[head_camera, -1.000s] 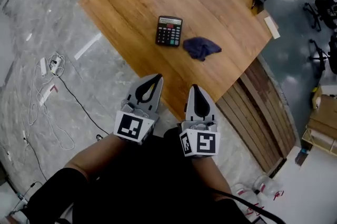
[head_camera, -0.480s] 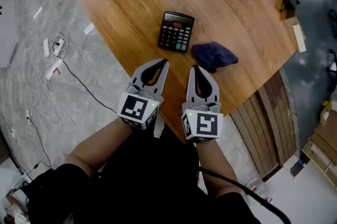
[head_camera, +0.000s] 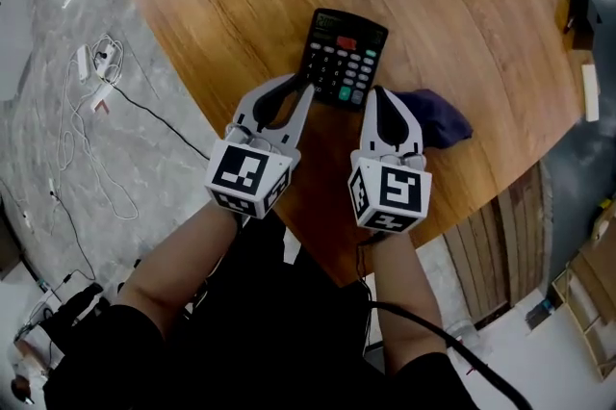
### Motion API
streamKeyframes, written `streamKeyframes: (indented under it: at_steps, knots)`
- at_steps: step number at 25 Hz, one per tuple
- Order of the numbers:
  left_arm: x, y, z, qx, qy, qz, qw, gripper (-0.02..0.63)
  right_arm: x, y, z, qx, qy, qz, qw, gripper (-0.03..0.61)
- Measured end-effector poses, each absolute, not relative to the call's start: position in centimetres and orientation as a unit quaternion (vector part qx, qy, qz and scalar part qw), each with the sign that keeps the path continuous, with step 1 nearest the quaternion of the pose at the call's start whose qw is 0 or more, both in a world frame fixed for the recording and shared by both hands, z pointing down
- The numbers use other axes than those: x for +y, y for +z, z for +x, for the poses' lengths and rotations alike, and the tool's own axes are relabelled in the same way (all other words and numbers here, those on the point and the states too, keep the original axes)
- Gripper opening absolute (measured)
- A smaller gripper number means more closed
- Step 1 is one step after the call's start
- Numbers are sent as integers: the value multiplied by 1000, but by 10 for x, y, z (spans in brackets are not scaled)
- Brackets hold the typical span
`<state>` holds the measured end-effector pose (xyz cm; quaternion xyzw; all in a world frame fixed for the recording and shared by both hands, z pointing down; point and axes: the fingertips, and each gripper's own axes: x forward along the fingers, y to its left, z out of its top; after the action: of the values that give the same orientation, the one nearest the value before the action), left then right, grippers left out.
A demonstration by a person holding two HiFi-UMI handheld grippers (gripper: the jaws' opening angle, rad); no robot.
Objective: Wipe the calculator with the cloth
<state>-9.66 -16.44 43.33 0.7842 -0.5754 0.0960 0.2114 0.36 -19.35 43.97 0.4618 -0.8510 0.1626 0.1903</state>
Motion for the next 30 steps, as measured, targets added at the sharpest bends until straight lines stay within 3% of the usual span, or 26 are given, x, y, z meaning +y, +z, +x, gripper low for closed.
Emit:
streamKeyframes:
  at_steps: [9,14,19,20,21,30]
  knots:
    - [-195,472,-96,-529,94,799,270,197,-225,494,-1,-824,192,457,276,15]
    - [-193,475,-94,-501,83,810,293,235,-225,502,1,-815,204,463,284,15]
    - [-190,480,-77,-470,92,822,308,228,-225,506,1,-814,209,462,283,15]
    - [-191,481,-80,-473,87,818,314,167,-225,506,1,-814,211,462,283,15]
    - [-191,480,-83,-475,78,815,323,145,-224,506,0,-814,211,461,282,15]
    - [-189,463,-93,-481,-14,800,358,78,-217,483,0,-820,206,469,254,18]
